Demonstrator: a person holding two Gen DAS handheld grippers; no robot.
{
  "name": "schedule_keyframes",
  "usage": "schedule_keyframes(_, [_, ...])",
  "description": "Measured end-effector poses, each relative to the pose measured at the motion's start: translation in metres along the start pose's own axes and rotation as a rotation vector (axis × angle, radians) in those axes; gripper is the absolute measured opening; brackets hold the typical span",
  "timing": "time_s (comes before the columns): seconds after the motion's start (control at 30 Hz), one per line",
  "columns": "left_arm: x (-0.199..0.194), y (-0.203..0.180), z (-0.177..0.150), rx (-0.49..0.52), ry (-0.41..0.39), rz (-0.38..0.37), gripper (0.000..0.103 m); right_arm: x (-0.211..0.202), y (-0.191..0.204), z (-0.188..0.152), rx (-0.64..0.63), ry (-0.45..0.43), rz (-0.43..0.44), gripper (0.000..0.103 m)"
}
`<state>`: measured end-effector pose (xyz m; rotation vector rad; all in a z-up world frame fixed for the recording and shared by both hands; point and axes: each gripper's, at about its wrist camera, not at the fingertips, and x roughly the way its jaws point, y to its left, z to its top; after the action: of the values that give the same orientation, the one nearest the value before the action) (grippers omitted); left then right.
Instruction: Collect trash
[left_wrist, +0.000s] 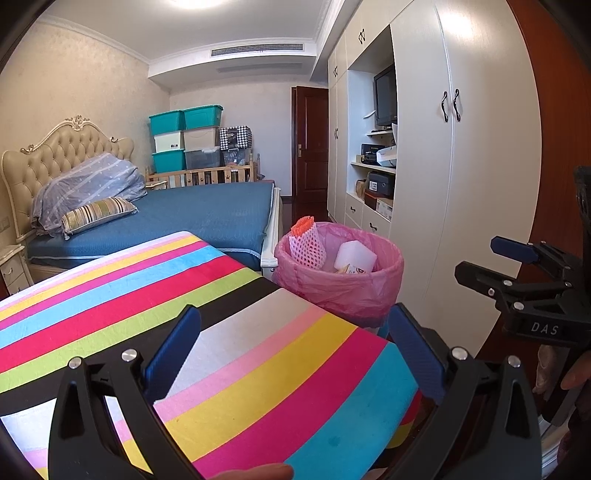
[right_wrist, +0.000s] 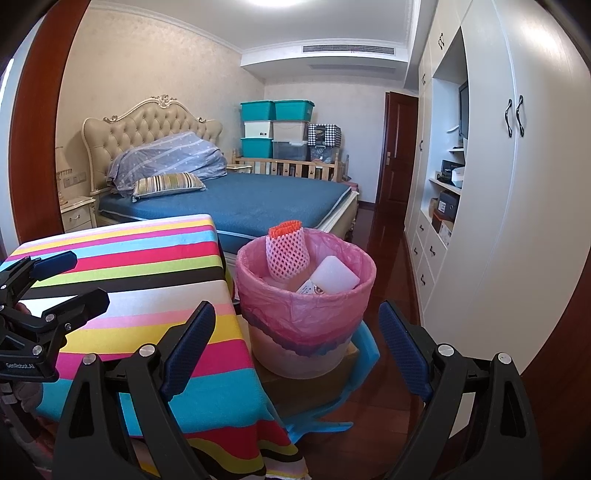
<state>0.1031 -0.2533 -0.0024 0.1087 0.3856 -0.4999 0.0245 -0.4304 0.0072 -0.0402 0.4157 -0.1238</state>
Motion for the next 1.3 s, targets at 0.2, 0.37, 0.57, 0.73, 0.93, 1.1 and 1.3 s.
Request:
schedule_keyframes(0.2, [0.0001, 0.0001, 0.0001, 0.001, 0.000, 0.000, 0.098, 0.0004, 0.0005, -0.0003, 0.001, 0.000, 0.004, 0.084])
schedule_keyframes(0.37, [0.0002, -0.0001, 0.0001, 0.001, 0.000, 0.001, 0.098, 0.0014, 0.0006, -0.0027, 0.000, 0.005, 0.008, 0.084])
schedule_keyframes(0.57, [-0.0004, -0.0003, -0.0009, -0.001, 0.001, -0.001, 0.098, 0.0024, 0.0008, -0.0037, 0.000, 0.004, 0.009, 0.084])
schedule_keyframes(0.73, [-0.0003, 0.0000, -0.0011, -0.001, 0.001, 0.000, 0.098, 0.0028, -0.0004, -0.0029, 0.003, 0.005, 0.008, 0.084])
schedule_keyframes(0.93, [-0.0003, 0.0000, -0.0010, 0.000, 0.001, 0.000, 0.098, 0.0029, -0.0001, -0.0031, 0.000, 0.006, 0.010, 0.084])
schedule_keyframes(1.1, [-0.0005, -0.0002, -0.0016, 0.000, 0.002, -0.001, 0.098, 0.0028, 0.0003, -0.0030, 0.002, 0.006, 0.009, 0.084])
schedule_keyframes(1.3, [-0.0005, -0.0006, -0.0018, 0.001, 0.003, 0.001, 0.098, 0.0028, 0.0000, -0.0029, 0.003, 0.007, 0.009, 0.084])
